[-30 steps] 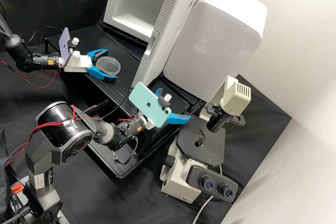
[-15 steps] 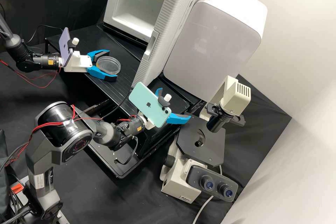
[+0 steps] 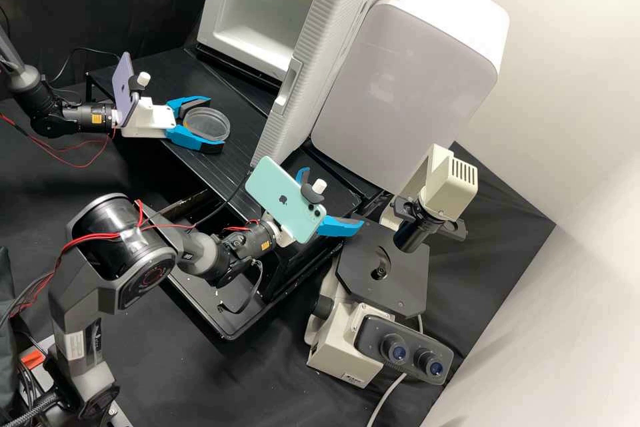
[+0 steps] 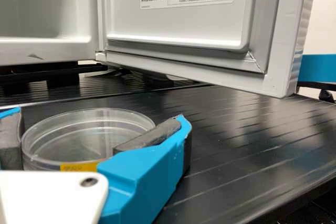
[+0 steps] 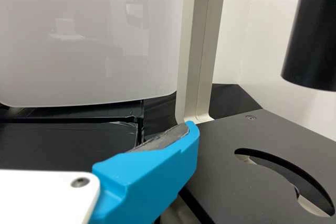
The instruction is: Place the petri dish in the incubator
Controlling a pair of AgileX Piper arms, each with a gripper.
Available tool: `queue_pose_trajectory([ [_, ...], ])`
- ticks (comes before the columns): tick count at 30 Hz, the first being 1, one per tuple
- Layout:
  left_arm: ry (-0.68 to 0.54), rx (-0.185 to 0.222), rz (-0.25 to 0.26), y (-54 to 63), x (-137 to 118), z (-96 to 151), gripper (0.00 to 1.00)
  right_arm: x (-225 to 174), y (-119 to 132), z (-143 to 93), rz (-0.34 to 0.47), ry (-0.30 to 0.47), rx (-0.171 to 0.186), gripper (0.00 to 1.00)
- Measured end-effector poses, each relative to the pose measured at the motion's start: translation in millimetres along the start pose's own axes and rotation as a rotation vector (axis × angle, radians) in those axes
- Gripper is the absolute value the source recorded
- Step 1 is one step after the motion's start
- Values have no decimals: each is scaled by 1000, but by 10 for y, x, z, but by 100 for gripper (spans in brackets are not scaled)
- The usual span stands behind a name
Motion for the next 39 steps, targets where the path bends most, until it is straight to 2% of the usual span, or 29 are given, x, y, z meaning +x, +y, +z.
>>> queue_pose_trajectory([
  [11, 0, 0, 0, 0, 0, 0, 0, 0, 0, 0, 0, 0, 0, 100],
  [17, 10, 1, -16, 38, -41, 0, 0, 0, 0, 0, 0, 0, 0, 100],
  [21, 23, -2, -34, 118, -91, -34, 0, 0, 0, 0, 0, 0, 0, 100],
  [27, 62, -27, -22, 268, -142, -109, 0, 0, 0, 0, 0, 0, 0, 100],
  [33, 67, -44, 34, 459, -203, -115, 0, 0, 0, 0, 0, 0, 0, 100],
  [39, 57, -41, 66, 556, -238, -87, 0, 0, 0, 0, 0, 0, 0, 100],
])
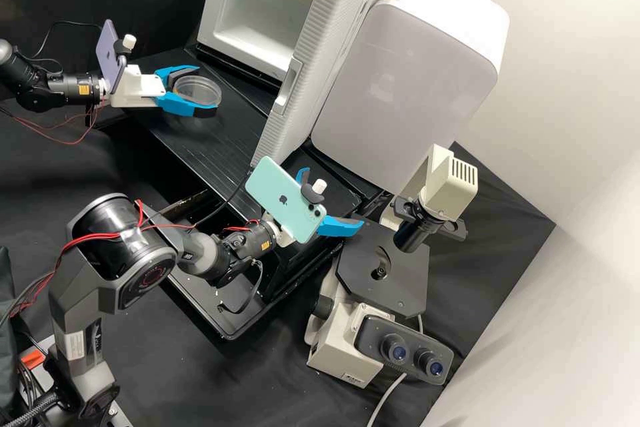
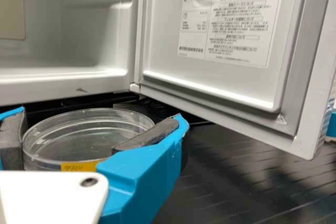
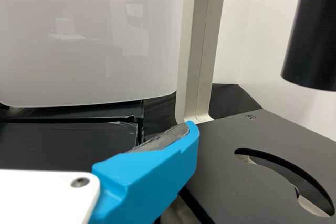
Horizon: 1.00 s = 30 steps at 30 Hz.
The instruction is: Place the petri dish in the incubator
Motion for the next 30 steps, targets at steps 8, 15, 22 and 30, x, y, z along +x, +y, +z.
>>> queue_pose_trajectory([
  [8, -15, 4, 38, 141, -55, 54, 0, 0, 0, 0, 0, 0, 0, 100],
  [15, -18, 9, 39, 211, -94, 83, 0, 0, 0, 0, 0, 0, 0, 100],
  [22, 2, 55, 45, 326, 13, 137, 0, 0, 0, 0, 0, 0, 0, 100],
  [30, 52, 104, 81, 520, 267, 145, 0, 0, 0, 0, 0, 0, 0, 100],
])
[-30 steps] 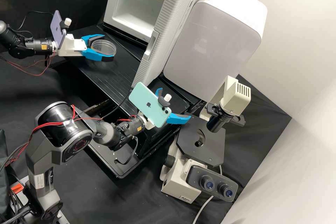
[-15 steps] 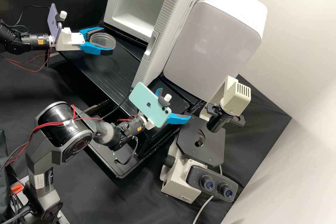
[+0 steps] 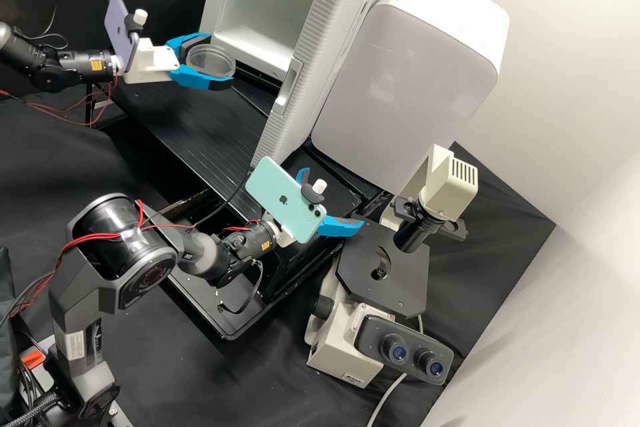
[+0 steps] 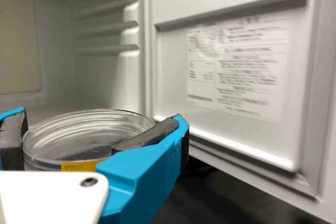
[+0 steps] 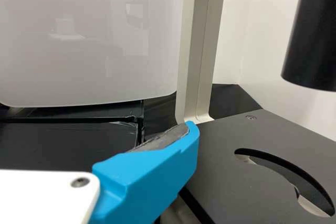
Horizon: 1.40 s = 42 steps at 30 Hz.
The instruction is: Place the petri dish in the incubator
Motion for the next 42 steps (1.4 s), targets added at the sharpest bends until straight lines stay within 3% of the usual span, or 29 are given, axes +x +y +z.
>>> queue_pose_trajectory([
  [12, 55, -14, -20, 117, 497, -1, 0, 0, 0, 0, 0, 0, 0, 100],
  [20, 97, 16, -36, 160, 788, -14, 0, 0, 0, 0, 0, 0, 0, 100],
  [28, 149, 1, 3, 264, 1037, -49, 0, 0, 0, 0, 0, 0, 0, 100],
  [42, 255, -16, -89, 121, 1433, -154, 0, 0, 0, 0, 0, 0, 0, 100],
])
